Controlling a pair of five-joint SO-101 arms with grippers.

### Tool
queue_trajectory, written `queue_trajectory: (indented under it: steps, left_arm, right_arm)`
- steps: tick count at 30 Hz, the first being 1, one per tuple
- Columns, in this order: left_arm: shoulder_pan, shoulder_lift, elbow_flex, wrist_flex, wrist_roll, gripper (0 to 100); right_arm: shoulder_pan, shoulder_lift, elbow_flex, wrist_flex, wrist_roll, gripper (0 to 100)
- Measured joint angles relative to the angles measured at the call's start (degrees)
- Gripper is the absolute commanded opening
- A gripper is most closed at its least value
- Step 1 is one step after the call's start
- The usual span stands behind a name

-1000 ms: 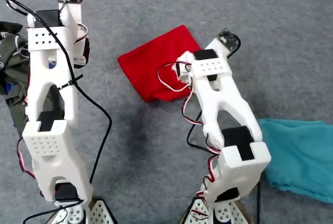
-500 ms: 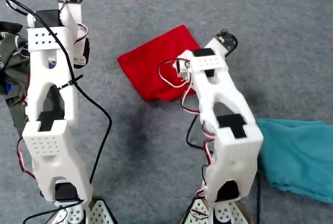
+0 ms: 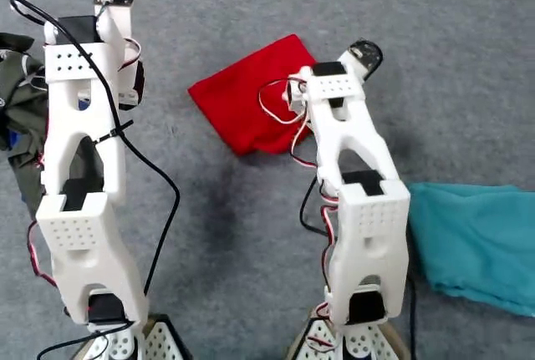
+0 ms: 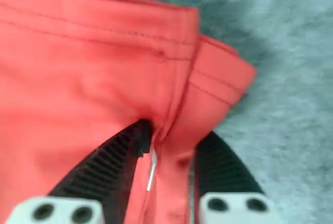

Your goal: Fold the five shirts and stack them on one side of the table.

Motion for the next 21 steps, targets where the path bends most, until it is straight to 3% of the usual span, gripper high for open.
queue_trajectory:
  steps: [3,6,21]
  left_arm:
    - [0.0,0.0,0.0,0.0,0.0,2]
    - [0.0,0.0,0.0,0.0,0.0,2]
    - [0.0,0.0,0.0,0.0,0.0,2]
  right_arm:
    - [-0.09,0.18,-2.11,2.11,0.35,8.6]
    - [-0.09,0.26,-4.13,4.92,0.53,0.2]
    - [1.76,3.96,-11.08,9.85,2.81,0.5]
